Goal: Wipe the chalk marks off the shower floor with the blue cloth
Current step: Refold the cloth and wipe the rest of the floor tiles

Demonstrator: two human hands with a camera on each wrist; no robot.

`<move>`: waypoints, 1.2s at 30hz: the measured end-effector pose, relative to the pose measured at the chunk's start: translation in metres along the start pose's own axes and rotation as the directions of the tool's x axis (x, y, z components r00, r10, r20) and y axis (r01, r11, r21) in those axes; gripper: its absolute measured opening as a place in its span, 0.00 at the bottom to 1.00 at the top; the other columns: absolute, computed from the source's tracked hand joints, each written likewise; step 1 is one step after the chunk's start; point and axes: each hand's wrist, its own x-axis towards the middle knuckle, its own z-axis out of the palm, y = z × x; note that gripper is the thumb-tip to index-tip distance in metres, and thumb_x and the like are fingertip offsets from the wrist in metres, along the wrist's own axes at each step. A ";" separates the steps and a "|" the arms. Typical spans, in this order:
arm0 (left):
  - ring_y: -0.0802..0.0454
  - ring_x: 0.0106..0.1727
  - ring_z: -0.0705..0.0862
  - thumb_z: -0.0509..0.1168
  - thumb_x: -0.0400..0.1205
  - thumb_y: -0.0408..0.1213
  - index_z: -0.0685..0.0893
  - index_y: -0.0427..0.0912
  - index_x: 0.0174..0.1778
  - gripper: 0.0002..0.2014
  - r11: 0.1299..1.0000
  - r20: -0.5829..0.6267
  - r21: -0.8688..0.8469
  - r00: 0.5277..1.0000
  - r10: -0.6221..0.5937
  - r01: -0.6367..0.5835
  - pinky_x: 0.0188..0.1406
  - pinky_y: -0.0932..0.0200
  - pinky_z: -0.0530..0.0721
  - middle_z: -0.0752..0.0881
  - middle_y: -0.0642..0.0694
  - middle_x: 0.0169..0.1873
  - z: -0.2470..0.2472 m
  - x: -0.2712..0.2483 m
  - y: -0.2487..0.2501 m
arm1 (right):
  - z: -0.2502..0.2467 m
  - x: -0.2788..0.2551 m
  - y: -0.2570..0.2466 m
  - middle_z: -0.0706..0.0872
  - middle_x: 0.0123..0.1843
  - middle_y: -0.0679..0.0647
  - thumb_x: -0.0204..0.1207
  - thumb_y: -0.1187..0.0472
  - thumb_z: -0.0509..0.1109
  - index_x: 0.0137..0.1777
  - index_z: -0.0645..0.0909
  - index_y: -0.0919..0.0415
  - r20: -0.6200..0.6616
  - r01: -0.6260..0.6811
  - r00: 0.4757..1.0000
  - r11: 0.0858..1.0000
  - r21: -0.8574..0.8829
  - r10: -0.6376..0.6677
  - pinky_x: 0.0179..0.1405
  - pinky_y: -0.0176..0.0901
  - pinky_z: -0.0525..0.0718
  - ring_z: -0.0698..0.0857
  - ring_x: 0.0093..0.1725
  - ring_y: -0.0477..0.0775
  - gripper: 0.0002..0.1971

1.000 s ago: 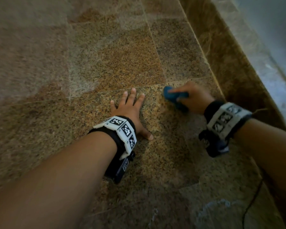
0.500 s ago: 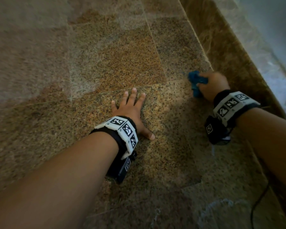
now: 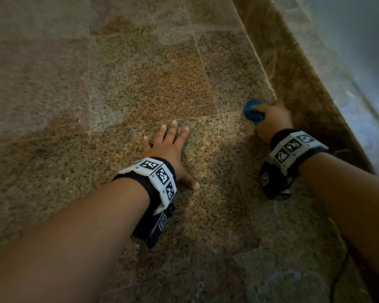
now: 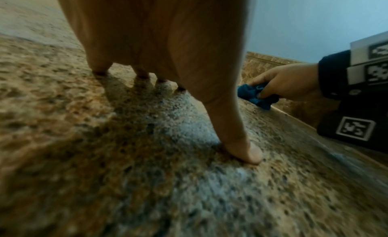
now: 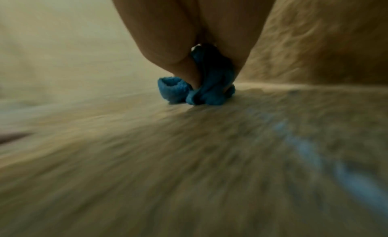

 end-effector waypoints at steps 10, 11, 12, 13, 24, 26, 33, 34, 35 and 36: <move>0.45 0.83 0.30 0.76 0.56 0.70 0.30 0.59 0.82 0.72 1.000 -0.014 0.002 1.000 -0.006 0.006 0.80 0.31 0.38 0.26 0.52 0.81 0.001 0.000 0.000 | -0.012 0.022 -0.008 0.72 0.75 0.62 0.78 0.69 0.60 0.76 0.71 0.57 -0.056 0.028 0.998 0.994 0.109 -0.022 0.68 0.42 0.67 0.70 0.74 0.62 0.25; 0.45 0.83 0.30 0.76 0.56 0.70 0.30 0.59 0.82 0.72 1.000 -0.015 -0.003 1.000 -0.006 0.006 0.80 0.31 0.38 0.26 0.52 0.81 0.001 0.000 0.000 | -0.010 0.021 -0.013 0.73 0.75 0.60 0.79 0.66 0.60 0.75 0.73 0.57 -0.038 0.040 0.999 0.992 0.116 -0.036 0.68 0.41 0.68 0.71 0.73 0.60 0.23; 0.45 0.83 0.30 0.76 0.56 0.70 0.30 0.59 0.82 0.72 1.000 -0.017 -0.006 1.000 -0.005 0.005 0.80 0.31 0.38 0.26 0.52 0.81 0.001 0.000 -0.001 | -0.006 0.019 -0.020 0.73 0.75 0.58 0.80 0.62 0.60 0.73 0.75 0.55 -0.025 0.086 0.996 0.992 0.094 -0.084 0.68 0.41 0.68 0.71 0.73 0.59 0.21; 0.45 0.83 0.30 0.76 0.56 0.70 0.30 0.59 0.82 0.72 1.000 -0.018 -0.005 1.000 -0.005 0.005 0.80 0.31 0.37 0.26 0.52 0.81 0.000 0.000 -0.001 | -0.002 0.012 -0.030 0.73 0.75 0.55 0.81 0.57 0.59 0.71 0.78 0.53 -0.002 0.139 0.990 0.988 0.071 -0.140 0.69 0.42 0.68 0.71 0.72 0.59 0.19; 0.46 0.83 0.31 0.78 0.56 0.70 0.32 0.60 0.82 0.71 1.000 -0.058 -0.022 0.998 0.014 -0.016 0.80 0.32 0.37 0.27 0.53 0.82 0.005 0.004 -0.003 | 0.002 -0.006 -0.005 0.78 0.72 0.56 0.80 0.64 0.66 0.68 0.80 0.53 -0.106 0.122 0.988 0.987 0.103 -0.111 0.61 0.39 0.73 0.77 0.67 0.59 0.17; 0.46 0.83 0.31 0.78 0.56 0.69 0.32 0.60 0.82 0.71 0.999 -0.065 -0.028 0.998 0.018 -0.020 0.80 0.32 0.37 0.27 0.53 0.82 0.006 0.004 -0.003 | 0.005 -0.009 0.000 0.76 0.73 0.54 0.81 0.64 0.65 0.67 0.81 0.52 -0.110 0.039 0.994 0.984 0.172 -0.020 0.58 0.36 0.72 0.77 0.68 0.58 0.16; 0.45 0.84 0.32 0.77 0.58 0.69 0.34 0.58 0.83 0.69 0.999 -0.076 -0.034 0.997 0.028 -0.030 0.80 0.32 0.37 0.29 0.51 0.82 0.005 -0.002 -0.006 | 0.032 -0.040 -0.011 0.81 0.63 0.62 0.74 0.74 0.66 0.60 0.85 0.58 -0.071 0.304 0.952 0.947 0.106 -0.298 0.62 0.43 0.73 0.78 0.64 0.62 0.18; 0.45 0.84 0.32 0.77 0.58 0.69 0.34 0.58 0.83 0.69 0.999 -0.076 -0.037 0.997 0.034 -0.036 0.80 0.32 0.36 0.29 0.51 0.82 0.006 -0.002 -0.005 | 0.025 -0.033 -0.003 0.80 0.66 0.63 0.74 0.74 0.65 0.63 0.83 0.59 -0.086 0.237 0.969 0.969 0.066 -0.231 0.65 0.45 0.73 0.78 0.66 0.64 0.19; 0.45 0.84 0.32 0.77 0.59 0.68 0.34 0.58 0.83 0.69 0.998 -0.078 -0.038 0.996 0.037 -0.041 0.80 0.32 0.36 0.29 0.51 0.82 0.006 -0.002 -0.005 | 0.015 -0.026 0.004 0.77 0.70 0.63 0.76 0.74 0.64 0.67 0.80 0.59 -0.099 0.123 0.988 0.992 0.033 -0.119 0.67 0.46 0.72 0.76 0.68 0.65 0.21; 0.45 0.84 0.32 0.77 0.59 0.68 0.34 0.58 0.83 0.69 0.998 -0.080 -0.040 0.996 0.039 -0.042 0.80 0.31 0.36 0.29 0.51 0.82 0.006 -0.001 -0.004 | 0.009 -0.020 0.012 0.74 0.74 0.62 0.77 0.73 0.62 0.71 0.76 0.57 -0.115 0.012 0.993 1.000 0.011 -0.011 0.69 0.48 0.72 0.74 0.70 0.66 0.23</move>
